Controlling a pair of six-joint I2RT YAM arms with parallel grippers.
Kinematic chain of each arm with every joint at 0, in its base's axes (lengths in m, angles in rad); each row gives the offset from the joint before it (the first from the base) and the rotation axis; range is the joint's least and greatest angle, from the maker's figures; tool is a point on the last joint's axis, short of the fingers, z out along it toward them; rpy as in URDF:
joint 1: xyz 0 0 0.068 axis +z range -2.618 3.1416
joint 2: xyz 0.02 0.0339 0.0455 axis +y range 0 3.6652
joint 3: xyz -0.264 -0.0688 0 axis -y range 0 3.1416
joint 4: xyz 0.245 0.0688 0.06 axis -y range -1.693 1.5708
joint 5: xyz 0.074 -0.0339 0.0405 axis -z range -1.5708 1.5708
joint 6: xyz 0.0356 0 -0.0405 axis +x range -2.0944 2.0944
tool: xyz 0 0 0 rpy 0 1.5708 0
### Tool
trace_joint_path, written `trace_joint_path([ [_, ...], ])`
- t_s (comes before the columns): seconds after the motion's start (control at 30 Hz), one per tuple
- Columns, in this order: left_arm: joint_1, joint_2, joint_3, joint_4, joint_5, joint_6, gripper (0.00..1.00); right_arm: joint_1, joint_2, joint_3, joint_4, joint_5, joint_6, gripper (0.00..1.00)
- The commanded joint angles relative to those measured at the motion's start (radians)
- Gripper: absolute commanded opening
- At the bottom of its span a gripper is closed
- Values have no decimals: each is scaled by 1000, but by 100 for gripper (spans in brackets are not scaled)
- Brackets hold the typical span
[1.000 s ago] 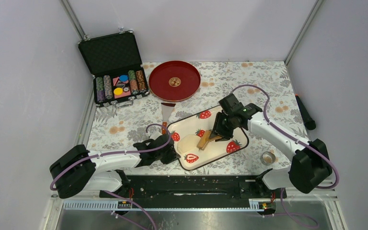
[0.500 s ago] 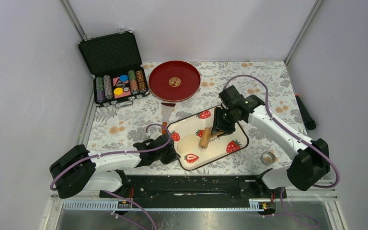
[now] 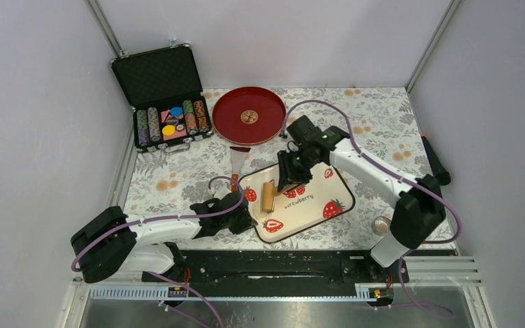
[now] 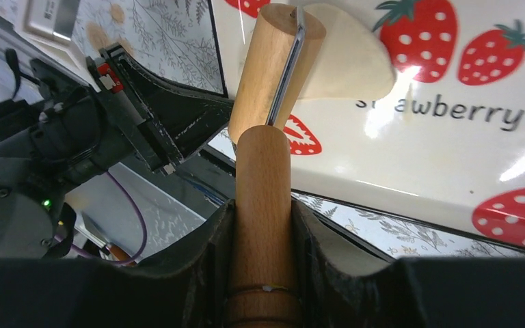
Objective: Roll out the dumpling wrappers from the dough
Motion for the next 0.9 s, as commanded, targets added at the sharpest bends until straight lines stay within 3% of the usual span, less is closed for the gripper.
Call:
trace_joint_path([
  [0.0,-1,28,-1,-84,-52,-2,0,68,56,68,37,-29,-19,0],
  [0.37,-1,32,2,-85,-50,1,0,139,168,63,54,50,-59,0],
  [0.67,0,34,2,-85,-49,4,0,252,218,69,-41,280,-170,0],
  [0.87,0,33,2,-84,-49,4,0,265,173,84,-37,287,-140,0],
])
